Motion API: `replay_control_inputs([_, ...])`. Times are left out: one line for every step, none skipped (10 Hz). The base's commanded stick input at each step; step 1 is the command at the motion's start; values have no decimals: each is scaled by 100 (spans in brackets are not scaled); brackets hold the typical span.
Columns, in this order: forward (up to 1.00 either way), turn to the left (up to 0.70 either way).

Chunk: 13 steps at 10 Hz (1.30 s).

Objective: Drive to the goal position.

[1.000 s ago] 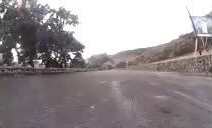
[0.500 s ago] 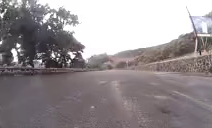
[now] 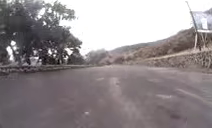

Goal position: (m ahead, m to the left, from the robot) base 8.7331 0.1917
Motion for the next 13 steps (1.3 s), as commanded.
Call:
replay_control_inputs([70,0])
replay_control_inputs([70,0])
replay_control_inputs([70,0])
replay_control_inputs([70,0])
replay_control_inputs([70,0])
replay_control_inputs([70,0])
replay_control_inputs([70,0])
replay_control_inputs([70,0])
replay_control_inputs([70,0])
replay_control_inputs([70,0])
replay_control_inputs([70,0])
replay_control_inputs([70,0])
replay_control_inputs([70,0])
